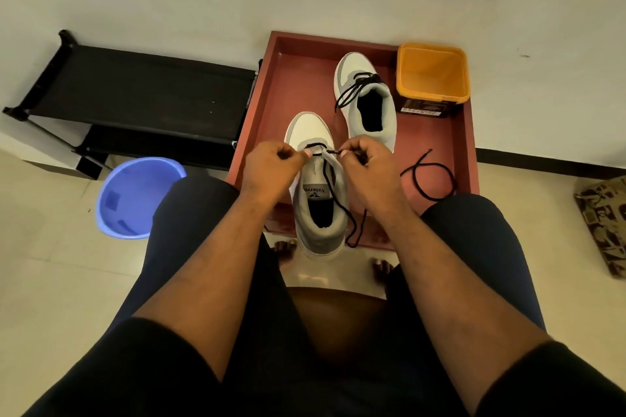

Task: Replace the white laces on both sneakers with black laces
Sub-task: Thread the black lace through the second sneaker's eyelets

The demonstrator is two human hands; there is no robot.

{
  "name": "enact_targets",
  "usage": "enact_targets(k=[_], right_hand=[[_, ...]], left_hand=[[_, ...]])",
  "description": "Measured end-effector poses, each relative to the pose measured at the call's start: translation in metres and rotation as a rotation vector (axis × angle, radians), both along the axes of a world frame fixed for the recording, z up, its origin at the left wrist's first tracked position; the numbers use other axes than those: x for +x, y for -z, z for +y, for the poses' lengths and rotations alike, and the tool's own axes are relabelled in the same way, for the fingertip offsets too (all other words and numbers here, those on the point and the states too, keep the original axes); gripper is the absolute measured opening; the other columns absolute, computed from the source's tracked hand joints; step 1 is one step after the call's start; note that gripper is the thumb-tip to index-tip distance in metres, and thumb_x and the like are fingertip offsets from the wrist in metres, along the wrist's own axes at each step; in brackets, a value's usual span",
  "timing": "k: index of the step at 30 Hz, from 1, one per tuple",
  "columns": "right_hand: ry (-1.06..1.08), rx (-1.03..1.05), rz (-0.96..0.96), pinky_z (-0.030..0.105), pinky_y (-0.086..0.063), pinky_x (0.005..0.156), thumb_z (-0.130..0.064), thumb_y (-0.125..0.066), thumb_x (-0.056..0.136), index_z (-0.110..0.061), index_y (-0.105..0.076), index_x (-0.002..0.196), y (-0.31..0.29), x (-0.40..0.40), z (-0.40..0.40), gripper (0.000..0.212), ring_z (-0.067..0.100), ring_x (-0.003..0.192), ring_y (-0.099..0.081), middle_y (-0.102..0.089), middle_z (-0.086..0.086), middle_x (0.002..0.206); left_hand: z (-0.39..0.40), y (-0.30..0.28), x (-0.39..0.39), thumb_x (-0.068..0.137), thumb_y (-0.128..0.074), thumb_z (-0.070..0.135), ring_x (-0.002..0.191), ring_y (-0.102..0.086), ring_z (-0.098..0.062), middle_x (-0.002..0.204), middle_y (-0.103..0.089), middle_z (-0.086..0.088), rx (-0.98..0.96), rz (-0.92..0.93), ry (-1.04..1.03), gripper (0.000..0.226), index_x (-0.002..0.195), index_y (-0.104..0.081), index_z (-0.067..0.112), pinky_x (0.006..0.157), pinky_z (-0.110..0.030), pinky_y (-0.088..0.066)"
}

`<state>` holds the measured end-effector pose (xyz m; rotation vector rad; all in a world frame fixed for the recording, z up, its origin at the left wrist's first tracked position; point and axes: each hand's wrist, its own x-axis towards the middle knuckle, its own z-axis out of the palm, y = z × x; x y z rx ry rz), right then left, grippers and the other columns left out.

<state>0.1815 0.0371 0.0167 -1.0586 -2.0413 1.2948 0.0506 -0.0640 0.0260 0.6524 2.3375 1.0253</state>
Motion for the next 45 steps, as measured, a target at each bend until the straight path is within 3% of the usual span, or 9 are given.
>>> enact_targets(k=[3,7,10,16,23,31,37,41,45], right_hand=[[-0.030,0.077,-0.075,0.021,-0.051,0.070,-0.017,-0.064,0.086,-0.013,-0.069,0.084,0.009,-0.014,0.005,0.007,0.008,0.077,-0.062,-0.068,-0.002,0.083],[-0.156,0.192,-0.203,0.027,-0.047,0.070,-0.021,-0.066,0.088,-0.013,-0.073,0.090,0.022,-0.029,0.009,0.011,0.010,0.077,-0.057,-0.059,-0.004,0.085],[-0.186,0.255,-0.301,0.023,-0.038,0.069,-0.022,-0.063,0.090,-0.013,-0.074,0.098,0.029,-0.034,0.011,0.016,0.009,0.080,-0.051,-0.052,-0.005,0.087],[-0.043,0.287,-0.353,0.032,-0.045,0.072,-0.023,-0.057,0.094,-0.009,-0.072,0.099,0.037,-0.037,0.000,0.021,0.020,0.087,-0.055,-0.059,0.007,0.095],[-0.061,0.117,-0.328,0.029,-0.048,0.069,-0.021,-0.058,0.091,-0.013,-0.072,0.085,0.049,-0.045,0.003,0.017,0.017,0.079,-0.060,-0.068,0.001,0.087],[-0.064,0.129,-0.328,0.028,-0.046,0.067,-0.020,-0.057,0.092,-0.013,-0.072,0.085,0.051,-0.047,0.000,0.018,0.016,0.078,-0.059,-0.067,0.001,0.086],[-0.080,0.129,-0.332,0.029,-0.047,0.070,-0.022,-0.056,0.094,-0.013,-0.074,0.089,0.050,-0.045,0.000,0.020,0.017,0.081,-0.060,-0.069,0.001,0.088],[-0.084,0.232,-0.360,0.037,-0.051,0.078,-0.021,-0.057,0.093,-0.013,-0.075,0.094,0.046,-0.042,0.000,0.020,0.019,0.086,-0.060,-0.070,0.004,0.093],[-0.133,0.394,-0.424,0.043,-0.050,0.080,-0.026,-0.055,0.094,-0.017,-0.073,0.102,0.038,-0.038,-0.001,0.022,0.024,0.091,-0.060,-0.068,0.004,0.097]], left_hand=[[0.010,0.009,0.003,0.085,-0.071,0.033,0.088,-0.063,-0.014,0.100,-0.068,-0.001,-0.159,-0.093,0.151,0.037,0.115,-0.068,0.011,0.078,-0.029,-0.054],[0.013,0.010,-0.002,0.090,-0.059,0.010,0.085,-0.069,-0.030,0.091,-0.073,-0.016,-0.071,-0.185,0.087,0.017,0.096,-0.075,0.008,0.079,-0.047,-0.058],[0.013,0.006,0.000,0.094,-0.059,0.008,0.082,-0.068,-0.018,0.095,-0.073,-0.012,0.016,-0.433,0.078,0.018,0.105,-0.073,0.009,0.079,-0.033,-0.058],[0.015,0.005,-0.001,0.089,-0.053,-0.006,0.073,-0.063,-0.014,0.084,-0.070,-0.006,0.023,-0.552,0.001,0.028,0.096,-0.072,0.013,0.063,-0.023,-0.056],[0.015,0.007,-0.005,0.084,-0.052,-0.010,0.077,-0.065,-0.022,0.085,-0.070,-0.010,0.038,-0.665,-0.106,0.031,0.096,-0.072,0.011,0.078,-0.039,-0.057],[0.016,0.008,-0.004,0.087,-0.053,0.000,0.078,-0.065,-0.023,0.088,-0.071,-0.011,0.037,-0.659,-0.115,0.025,0.095,-0.074,0.011,0.079,-0.040,-0.057],[0.022,0.024,-0.004,0.091,-0.065,0.014,0.060,-0.062,-0.011,0.080,-0.070,-0.006,0.054,-0.540,-0.196,0.012,0.099,-0.072,0.009,0.046,-0.019,-0.049],[0.030,0.034,-0.003,0.090,-0.066,0.010,0.062,-0.059,-0.006,0.074,-0.066,0.000,0.091,-0.388,-0.150,0.009,0.096,-0.072,0.005,0.050,-0.013,-0.049],[0.034,0.041,-0.003,0.097,-0.049,0.014,0.069,-0.054,-0.012,0.087,-0.062,-0.005,-0.051,-0.352,-0.082,0.014,0.097,-0.063,0.012,0.054,-0.024,-0.044]])
